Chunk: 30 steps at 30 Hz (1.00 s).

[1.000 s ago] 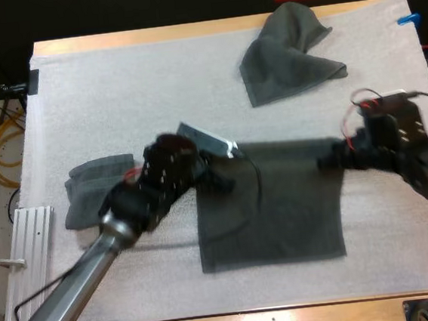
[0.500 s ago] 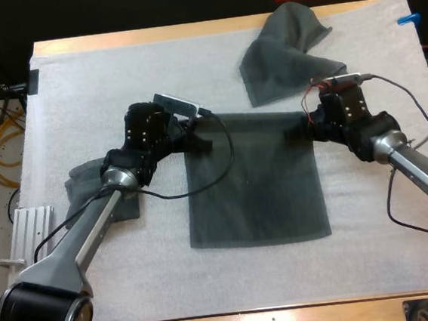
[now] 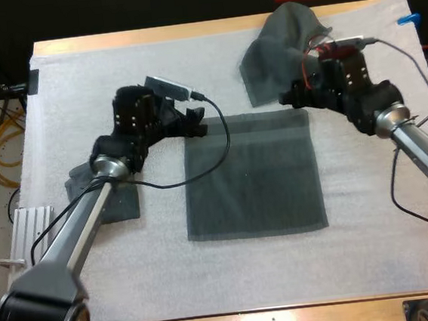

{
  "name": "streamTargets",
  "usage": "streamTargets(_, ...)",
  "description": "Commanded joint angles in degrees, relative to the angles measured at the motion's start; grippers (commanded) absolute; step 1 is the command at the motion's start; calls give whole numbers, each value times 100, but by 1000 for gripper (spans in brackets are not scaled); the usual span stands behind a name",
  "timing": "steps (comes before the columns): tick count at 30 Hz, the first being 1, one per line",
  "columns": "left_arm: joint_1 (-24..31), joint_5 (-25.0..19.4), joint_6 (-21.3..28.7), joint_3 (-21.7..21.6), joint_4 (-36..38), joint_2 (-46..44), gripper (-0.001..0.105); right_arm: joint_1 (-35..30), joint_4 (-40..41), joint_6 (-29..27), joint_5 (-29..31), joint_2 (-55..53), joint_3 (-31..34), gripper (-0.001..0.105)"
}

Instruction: Pick towel from pile fold and stack

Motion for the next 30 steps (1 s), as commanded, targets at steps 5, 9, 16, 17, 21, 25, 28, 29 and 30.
streamTargets(5, 22, 19, 29, -102, 623, -981, 71, -39, 724, -44, 0, -821, -131, 62)
streamTargets(9, 22, 19, 29, -102, 1398, -1818, 71, -39, 1582, -42, 0, -1540, -131, 62)
streamTargets(16, 22, 19, 29, 40, 2974, -2946, 71, -39, 2841, 215, 0, -2709, 316, 62)
streamTargets(17, 22, 19, 28, 79, 3024, -3020, 71, -39, 2853, 251, -2, -2792, 435, 62)
streamTargets(21, 22, 19, -89, 616, 3320, -3736, 71, -39, 2856, 696, -101, -3532, 1347, 62)
streamTargets(25, 22, 19, -408, 1294, 3319, -4330, 71, -39, 2824, 1105, -360, -4088, 2318, 62)
streamTargets(28, 22, 19, -608, 1788, 3319, -4600, 71, -39, 2744, 1379, -708, -4227, 2924, 62)
streamTargets(29, 22, 19, -623, 1873, 3319, -4642, 71, -39, 2688, 1434, -815, -4225, 3046, 62)
streamTargets(30, 22, 19, -629, 2014, 3319, -4700, 71, -39, 2566, 1521, -951, -4208, 3241, 62)
